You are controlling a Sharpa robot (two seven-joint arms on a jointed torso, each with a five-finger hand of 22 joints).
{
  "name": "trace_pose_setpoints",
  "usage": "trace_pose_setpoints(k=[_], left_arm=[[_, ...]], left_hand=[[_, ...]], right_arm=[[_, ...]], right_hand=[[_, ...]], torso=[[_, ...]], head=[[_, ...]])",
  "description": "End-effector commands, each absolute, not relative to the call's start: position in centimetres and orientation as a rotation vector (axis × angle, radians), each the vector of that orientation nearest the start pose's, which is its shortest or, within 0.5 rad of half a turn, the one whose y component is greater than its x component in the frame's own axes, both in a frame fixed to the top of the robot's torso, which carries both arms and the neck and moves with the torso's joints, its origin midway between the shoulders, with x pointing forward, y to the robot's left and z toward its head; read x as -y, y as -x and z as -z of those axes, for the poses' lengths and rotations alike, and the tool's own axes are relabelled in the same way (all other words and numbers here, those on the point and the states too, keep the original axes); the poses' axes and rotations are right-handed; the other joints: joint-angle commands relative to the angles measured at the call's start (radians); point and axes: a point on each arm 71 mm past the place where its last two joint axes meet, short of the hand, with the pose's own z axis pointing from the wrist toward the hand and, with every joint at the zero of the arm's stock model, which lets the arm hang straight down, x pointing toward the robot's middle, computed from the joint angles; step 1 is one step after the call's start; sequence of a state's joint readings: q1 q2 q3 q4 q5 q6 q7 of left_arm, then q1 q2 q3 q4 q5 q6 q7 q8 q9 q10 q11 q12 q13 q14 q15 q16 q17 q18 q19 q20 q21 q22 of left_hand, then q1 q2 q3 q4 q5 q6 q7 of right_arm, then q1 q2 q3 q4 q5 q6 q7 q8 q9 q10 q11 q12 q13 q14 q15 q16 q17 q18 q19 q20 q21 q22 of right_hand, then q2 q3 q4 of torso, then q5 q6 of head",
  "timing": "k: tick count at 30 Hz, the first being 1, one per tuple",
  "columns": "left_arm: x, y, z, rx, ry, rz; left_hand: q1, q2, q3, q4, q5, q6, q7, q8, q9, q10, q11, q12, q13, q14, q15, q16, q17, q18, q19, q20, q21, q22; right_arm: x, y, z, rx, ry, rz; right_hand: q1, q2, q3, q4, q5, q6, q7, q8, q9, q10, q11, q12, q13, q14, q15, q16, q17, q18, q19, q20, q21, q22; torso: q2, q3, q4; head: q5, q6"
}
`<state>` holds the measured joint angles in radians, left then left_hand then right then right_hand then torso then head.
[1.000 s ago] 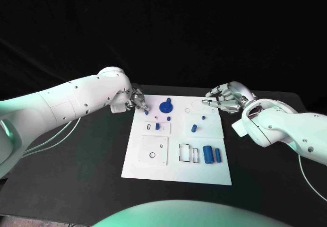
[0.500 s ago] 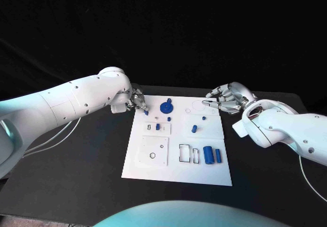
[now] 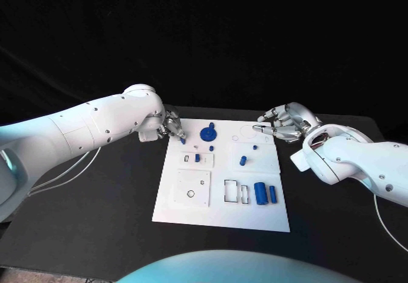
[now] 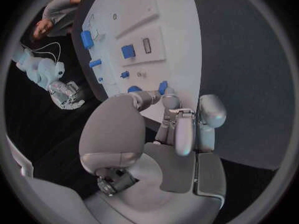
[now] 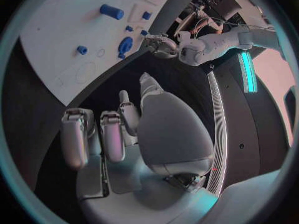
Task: Assemble the parts on the task board
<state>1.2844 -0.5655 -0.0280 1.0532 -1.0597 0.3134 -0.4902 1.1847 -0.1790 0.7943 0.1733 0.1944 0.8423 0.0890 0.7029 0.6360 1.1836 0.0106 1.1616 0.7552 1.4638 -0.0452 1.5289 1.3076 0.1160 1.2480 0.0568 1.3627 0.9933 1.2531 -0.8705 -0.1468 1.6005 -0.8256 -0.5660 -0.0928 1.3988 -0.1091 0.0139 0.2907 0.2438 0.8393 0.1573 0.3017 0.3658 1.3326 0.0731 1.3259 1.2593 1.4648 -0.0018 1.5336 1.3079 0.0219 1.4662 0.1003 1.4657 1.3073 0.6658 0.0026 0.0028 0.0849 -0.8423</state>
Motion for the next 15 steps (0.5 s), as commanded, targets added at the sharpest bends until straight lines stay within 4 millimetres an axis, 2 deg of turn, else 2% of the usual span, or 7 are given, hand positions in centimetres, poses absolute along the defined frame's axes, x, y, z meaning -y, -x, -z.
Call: trace_pose_setpoints(k=[1, 6, 15], left_arm=[[-21.07, -56.32, 20.75, -2.332, 0.271, 0.345], [-21.18, -56.21, 20.58, -2.31, 0.299, 0.379], [-21.25, -55.72, 20.25, -2.286, 0.299, 0.411]], left_hand=[[-0.008, -0.02, 0.171, -0.167, 0.053, 0.017, -0.005, 0.008, 0.006, 0.022, -0.006, 0.009, 0.015, 0.077, -0.011, 0.005, 0.143, -0.006, 0.016, -0.003, 0.013, 0.02], [-0.02, -0.035, 0.174, -0.177, 0.119, 0.033, -0.011, 0.007, 0.01, 0.042, -0.012, 0.013, 0.03, 0.077, -0.017, 0.005, 0.144, -0.009, 0.026, -0.008, 0.022, 0.035], [-0.023, -0.042, 0.173, -0.182, 0.149, 0.041, -0.014, 0.005, 0.012, 0.052, -0.015, 0.017, 0.041, 0.078, -0.02, 0.005, 0.145, -0.009, 0.026, -0.011, 0.024, 0.036]], right_arm=[[20.9, -47.23, 19.19, -1.676, -0.502, -0.859], [20.94, -47.22, 19.18, -1.676, -0.503, -0.858], [20.97, -47.22, 19.18, -1.676, -0.503, -0.858]], right_hand=[[-0.008, 0.001, -0.003, -0.001, 0.003, 0.005, -0.002, 0.006, -0.001, -0.001, -0.001, 0.0, 0.001, 0.077, 0.001, -0.006, 0.135, 0.008, 0.042, 0.005, -0.004, 0.191], [-0.008, 0.001, -0.003, -0.001, 0.003, 0.005, -0.002, 0.006, -0.001, -0.001, -0.001, 0.0, 0.001, 0.077, 0.001, -0.006, 0.135, 0.008, 0.042, 0.005, -0.004, 0.191], [-0.009, 0.002, -0.003, -0.001, 0.003, 0.005, -0.002, 0.006, -0.002, -0.001, -0.001, 0.001, 0.001, 0.077, 0.001, -0.006, 0.135, 0.008, 0.042, 0.005, -0.004, 0.191]], torso=[[0.001, 0.0003, 0.0], [0.0, 0.0004, 0.0008], [0.0, 0.0004, -0.0001]], head=[[0.001, 0.0], [0.003, 0.0], [0.005, 0.002]])
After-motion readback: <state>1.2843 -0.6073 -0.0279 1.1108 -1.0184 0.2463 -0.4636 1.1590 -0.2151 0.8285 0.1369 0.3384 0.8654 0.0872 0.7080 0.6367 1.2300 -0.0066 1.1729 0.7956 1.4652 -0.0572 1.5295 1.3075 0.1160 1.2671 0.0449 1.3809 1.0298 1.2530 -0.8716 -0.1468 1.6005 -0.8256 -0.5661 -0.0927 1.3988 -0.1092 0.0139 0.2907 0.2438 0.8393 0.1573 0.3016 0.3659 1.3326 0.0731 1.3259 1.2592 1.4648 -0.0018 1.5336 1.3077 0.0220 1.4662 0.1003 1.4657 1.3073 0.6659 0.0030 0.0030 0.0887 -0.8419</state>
